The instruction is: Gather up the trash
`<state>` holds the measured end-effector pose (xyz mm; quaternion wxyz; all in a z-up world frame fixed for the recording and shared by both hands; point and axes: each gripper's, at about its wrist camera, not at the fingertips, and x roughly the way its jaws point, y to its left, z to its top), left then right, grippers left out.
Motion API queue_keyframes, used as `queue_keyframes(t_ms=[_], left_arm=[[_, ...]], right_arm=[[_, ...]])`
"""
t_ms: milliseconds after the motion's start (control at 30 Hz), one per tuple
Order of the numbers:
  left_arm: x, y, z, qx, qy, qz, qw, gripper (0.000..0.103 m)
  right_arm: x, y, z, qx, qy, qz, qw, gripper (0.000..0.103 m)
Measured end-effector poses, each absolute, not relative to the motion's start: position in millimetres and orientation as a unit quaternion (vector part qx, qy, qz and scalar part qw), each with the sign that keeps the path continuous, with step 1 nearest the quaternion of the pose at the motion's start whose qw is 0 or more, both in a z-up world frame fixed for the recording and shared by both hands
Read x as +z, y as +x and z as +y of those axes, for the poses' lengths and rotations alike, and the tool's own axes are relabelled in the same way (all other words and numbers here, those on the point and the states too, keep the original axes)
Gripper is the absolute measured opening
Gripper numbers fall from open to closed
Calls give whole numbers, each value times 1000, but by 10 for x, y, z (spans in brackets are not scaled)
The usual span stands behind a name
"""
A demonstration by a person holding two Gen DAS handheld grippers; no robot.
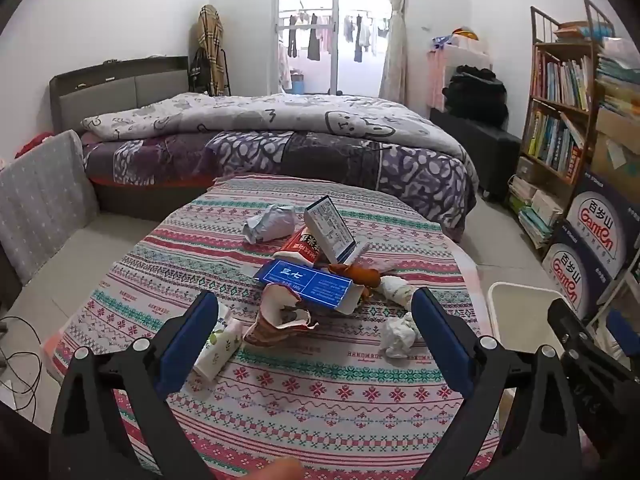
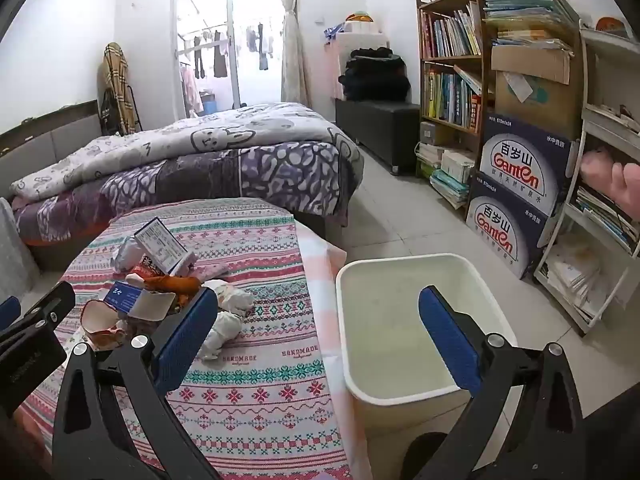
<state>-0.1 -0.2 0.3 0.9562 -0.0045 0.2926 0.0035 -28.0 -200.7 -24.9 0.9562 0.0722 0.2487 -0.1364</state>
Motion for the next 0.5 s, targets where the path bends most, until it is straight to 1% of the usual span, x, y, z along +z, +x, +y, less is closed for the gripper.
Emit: queue_keyframes(t_ms=[67,467,500], left_arm=[[6,6,-9,4,-1,291,957,94],[32,-30,-193,-4,7,287,958,94],[47,-25,-104,-7,3,288,958,94]], right_arm=[[-289,-226,-1964,-140,57,263,953,96],[-286,-208,-1962,-144,53,248,956,96],[-276,-225,-1960,-144,53,246,957,96]])
